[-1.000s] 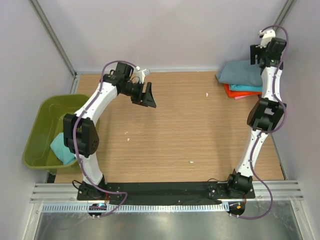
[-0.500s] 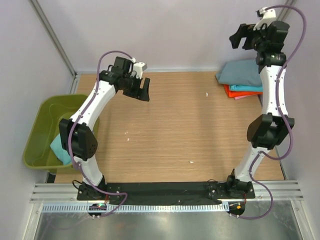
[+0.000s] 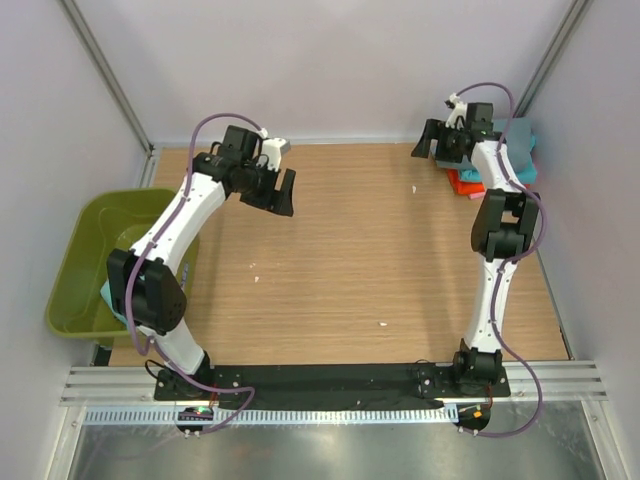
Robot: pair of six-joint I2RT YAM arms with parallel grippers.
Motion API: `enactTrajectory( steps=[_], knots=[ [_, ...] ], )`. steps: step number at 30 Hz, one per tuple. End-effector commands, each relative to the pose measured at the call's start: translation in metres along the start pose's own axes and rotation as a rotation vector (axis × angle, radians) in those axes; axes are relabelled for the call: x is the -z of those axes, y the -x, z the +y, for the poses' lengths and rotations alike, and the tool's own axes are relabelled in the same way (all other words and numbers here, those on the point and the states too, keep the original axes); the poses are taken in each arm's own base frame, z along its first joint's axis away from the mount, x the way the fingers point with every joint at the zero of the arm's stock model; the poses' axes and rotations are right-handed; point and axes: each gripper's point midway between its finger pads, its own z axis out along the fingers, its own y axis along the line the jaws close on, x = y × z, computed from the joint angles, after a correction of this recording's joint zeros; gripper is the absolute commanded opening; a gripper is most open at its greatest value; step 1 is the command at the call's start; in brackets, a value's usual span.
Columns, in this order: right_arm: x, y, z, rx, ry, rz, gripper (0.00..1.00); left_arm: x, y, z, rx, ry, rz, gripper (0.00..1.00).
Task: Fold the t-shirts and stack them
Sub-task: Neatly place the folded tshirt to the corner
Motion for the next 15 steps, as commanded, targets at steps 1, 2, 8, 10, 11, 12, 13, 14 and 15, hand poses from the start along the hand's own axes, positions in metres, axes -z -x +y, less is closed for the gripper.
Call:
enactTrajectory(
  steps=[1,2,8,10,11,12,13,14,15],
  knots=[
    [0.018,0.054,0.050,0.103,0.064,-0.127,0.89,0.013,0.002,-0.001,-0.025,0.015,-0.034,0.77],
    [0.012,0.049,0.052,0.103,0.066,-0.113,0.89,0.012,0.001,-0.001,-0.022,0.016,-0.030,0.77],
    [-0.015,0.030,0.057,0.128,0.007,-0.072,0.90,0.010,0.007,0.004,-0.026,0.035,-0.041,0.77],
    [-0.024,0.028,0.053,0.153,-0.094,-0.076,0.92,0.010,0.009,0.003,-0.028,0.036,-0.045,0.77],
    [-0.029,0.025,0.051,0.159,-0.123,-0.073,0.92,0.010,0.011,0.004,-0.029,0.038,-0.049,0.77],
    [-0.030,0.029,0.043,0.158,-0.175,-0.091,0.93,0.010,0.012,0.003,-0.029,0.037,-0.051,0.77],
    [-0.032,0.030,0.038,0.154,-0.209,-0.098,0.92,0.010,0.012,0.003,-0.027,0.036,-0.051,0.77],
    [-0.033,0.031,0.035,0.161,-0.241,-0.105,0.92,0.011,0.012,0.003,-0.026,0.036,-0.051,0.78],
    [-0.038,0.032,0.034,0.177,-0.266,-0.113,0.92,0.010,0.010,0.003,-0.020,0.035,-0.047,0.78]
  ],
)
